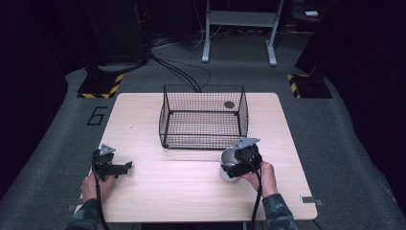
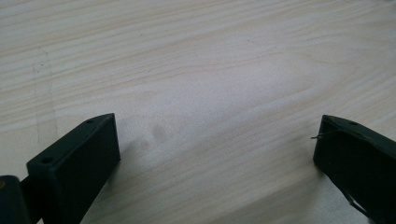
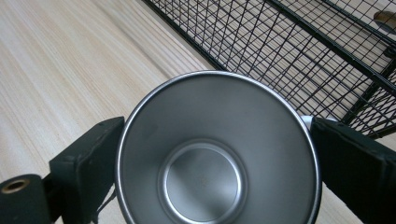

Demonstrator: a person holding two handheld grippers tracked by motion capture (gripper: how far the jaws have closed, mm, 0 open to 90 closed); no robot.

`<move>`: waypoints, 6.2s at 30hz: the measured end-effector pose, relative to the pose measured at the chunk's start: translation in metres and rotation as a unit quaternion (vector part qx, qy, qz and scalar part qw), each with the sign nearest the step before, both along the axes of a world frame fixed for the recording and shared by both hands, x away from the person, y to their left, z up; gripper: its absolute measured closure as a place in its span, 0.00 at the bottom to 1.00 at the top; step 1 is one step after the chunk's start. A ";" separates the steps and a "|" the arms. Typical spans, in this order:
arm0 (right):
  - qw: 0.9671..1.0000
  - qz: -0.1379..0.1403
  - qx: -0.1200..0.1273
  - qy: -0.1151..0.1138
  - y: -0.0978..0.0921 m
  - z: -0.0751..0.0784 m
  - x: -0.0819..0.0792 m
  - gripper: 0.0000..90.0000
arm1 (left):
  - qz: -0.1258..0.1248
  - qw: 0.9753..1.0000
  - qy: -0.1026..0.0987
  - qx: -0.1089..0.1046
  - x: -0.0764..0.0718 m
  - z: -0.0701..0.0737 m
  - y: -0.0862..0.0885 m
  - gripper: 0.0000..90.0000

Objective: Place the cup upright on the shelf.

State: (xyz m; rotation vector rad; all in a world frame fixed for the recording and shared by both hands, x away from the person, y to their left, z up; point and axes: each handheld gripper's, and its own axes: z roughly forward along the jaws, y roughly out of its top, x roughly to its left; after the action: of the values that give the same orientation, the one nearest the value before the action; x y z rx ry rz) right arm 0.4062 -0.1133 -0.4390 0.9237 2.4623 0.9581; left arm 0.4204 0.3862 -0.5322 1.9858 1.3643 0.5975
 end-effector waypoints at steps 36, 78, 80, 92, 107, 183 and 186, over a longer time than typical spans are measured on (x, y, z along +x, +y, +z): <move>1.000 -0.007 0.005 0.003 0.000 0.038 -0.003 0.07 | 0.000 1.000 0.000 0.000 0.000 0.000 0.000 0.00; 1.000 0.011 0.001 -0.022 0.006 0.099 0.018 0.07 | -0.003 1.000 0.005 0.003 0.000 0.001 0.001 0.00; 1.000 0.008 0.007 -0.025 0.007 0.099 0.019 0.07 | -0.003 1.000 0.005 0.003 0.000 0.001 0.001 0.00; 1.000 0.010 0.007 -0.029 0.009 0.111 0.031 0.07 | -0.002 1.000 0.006 -0.001 0.000 0.000 0.000 0.00; 1.000 0.012 0.000 -0.027 0.016 0.127 0.051 0.07 | -0.001 1.000 0.006 0.000 0.000 0.001 0.000 0.00; 0.999 -0.034 -0.004 0.015 0.071 0.096 0.161 0.07 | -0.001 1.000 0.006 0.000 0.000 0.001 0.000 0.00; 0.999 -0.047 -0.001 0.023 0.074 0.090 0.165 0.07 | -0.002 1.000 0.006 0.000 0.000 0.001 0.000 0.00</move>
State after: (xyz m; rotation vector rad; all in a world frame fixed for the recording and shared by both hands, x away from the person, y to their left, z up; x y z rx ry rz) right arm 0.5707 -0.0391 -0.3489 1.0612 2.4327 0.9121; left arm 0.4201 0.3864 -0.5317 1.9941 1.3675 0.5836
